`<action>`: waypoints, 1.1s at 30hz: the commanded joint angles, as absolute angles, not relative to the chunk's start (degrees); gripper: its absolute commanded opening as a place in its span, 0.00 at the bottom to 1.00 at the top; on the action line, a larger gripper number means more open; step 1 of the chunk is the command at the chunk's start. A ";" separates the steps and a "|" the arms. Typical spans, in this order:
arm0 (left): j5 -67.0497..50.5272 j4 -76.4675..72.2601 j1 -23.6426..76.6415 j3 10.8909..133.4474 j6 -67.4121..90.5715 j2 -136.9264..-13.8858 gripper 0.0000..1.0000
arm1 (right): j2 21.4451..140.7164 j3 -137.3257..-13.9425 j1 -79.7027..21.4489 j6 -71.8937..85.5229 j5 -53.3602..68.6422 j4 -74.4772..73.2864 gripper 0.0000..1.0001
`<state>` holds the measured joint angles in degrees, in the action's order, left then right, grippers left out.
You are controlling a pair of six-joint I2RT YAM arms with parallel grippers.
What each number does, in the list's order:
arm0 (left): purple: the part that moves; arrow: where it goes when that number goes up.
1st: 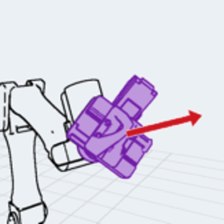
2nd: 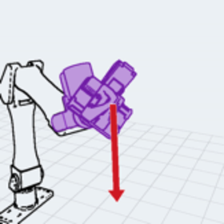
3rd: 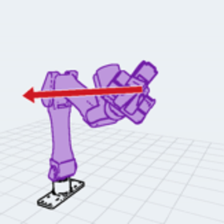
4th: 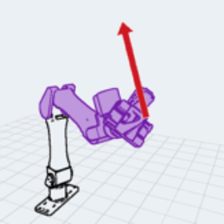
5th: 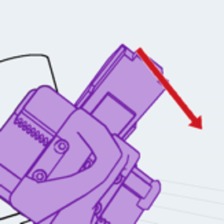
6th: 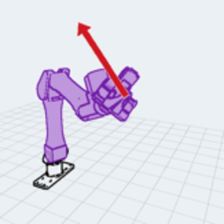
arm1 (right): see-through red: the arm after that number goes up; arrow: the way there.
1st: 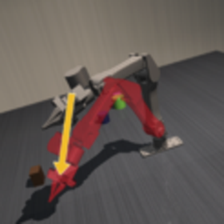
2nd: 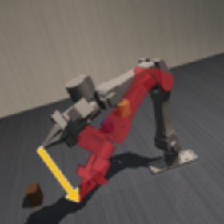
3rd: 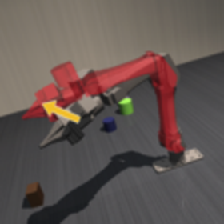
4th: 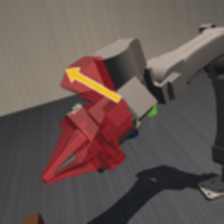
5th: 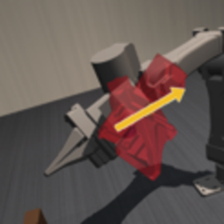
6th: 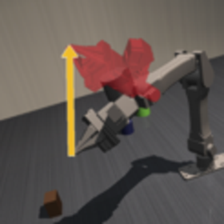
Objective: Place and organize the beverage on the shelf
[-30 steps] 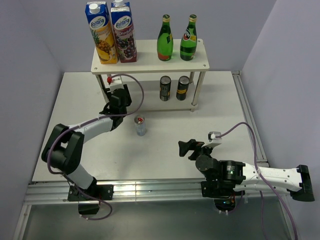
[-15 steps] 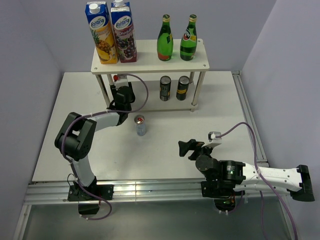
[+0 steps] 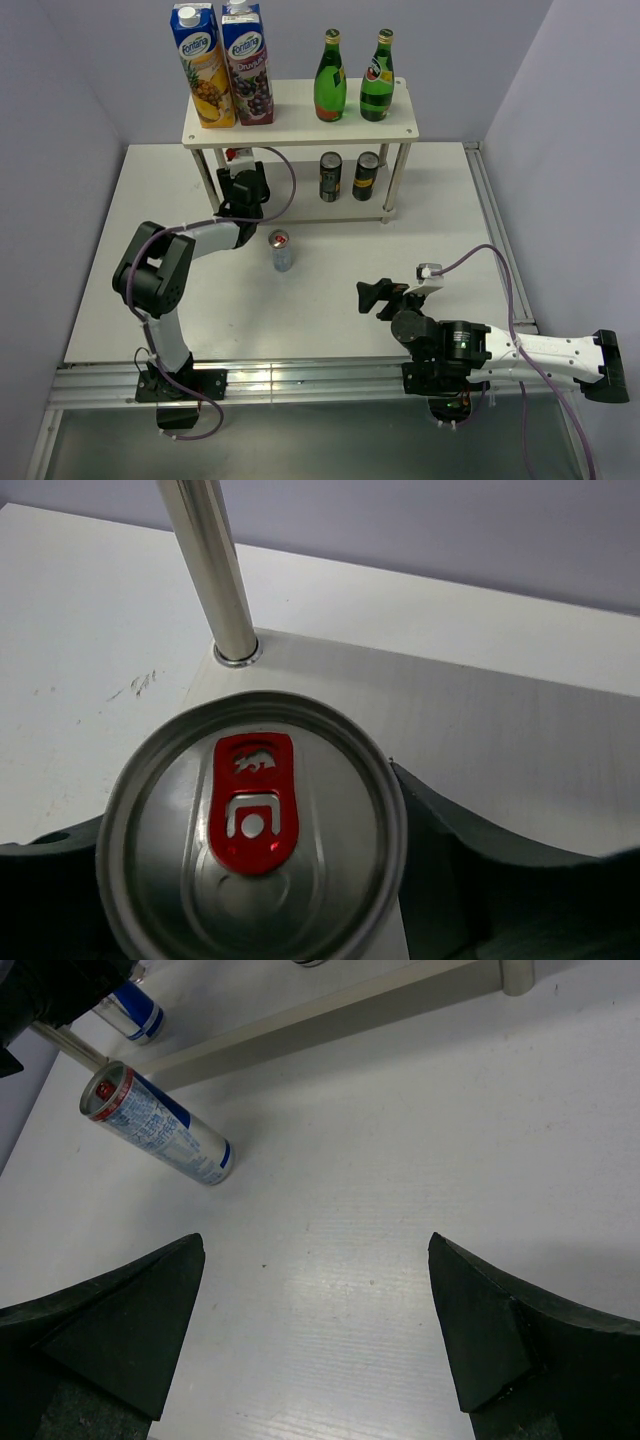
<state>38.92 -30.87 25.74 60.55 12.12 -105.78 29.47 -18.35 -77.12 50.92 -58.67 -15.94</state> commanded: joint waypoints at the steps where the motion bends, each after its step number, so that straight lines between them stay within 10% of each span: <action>1: 39.81 -35.68 25.49 64.25 12.04 -105.82 0.71 | 29.09 -17.93 -77.52 51.33 -60.64 -15.82 1.00; 15: 40.33 -22.35 25.84 58.54 20.56 -94.75 0.92 | 28.83 -17.84 -77.52 51.59 -60.91 -16.08 1.00; 33: 50.09 4.82 46.44 38.24 39.71 -64.53 0.90 | 29.53 -17.93 -77.52 51.15 -60.47 -15.47 1.00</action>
<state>44.27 -2.90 39.57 40.12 32.27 -68.97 29.12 -18.31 -77.12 50.92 -58.67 -15.94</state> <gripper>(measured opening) 0.902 0.998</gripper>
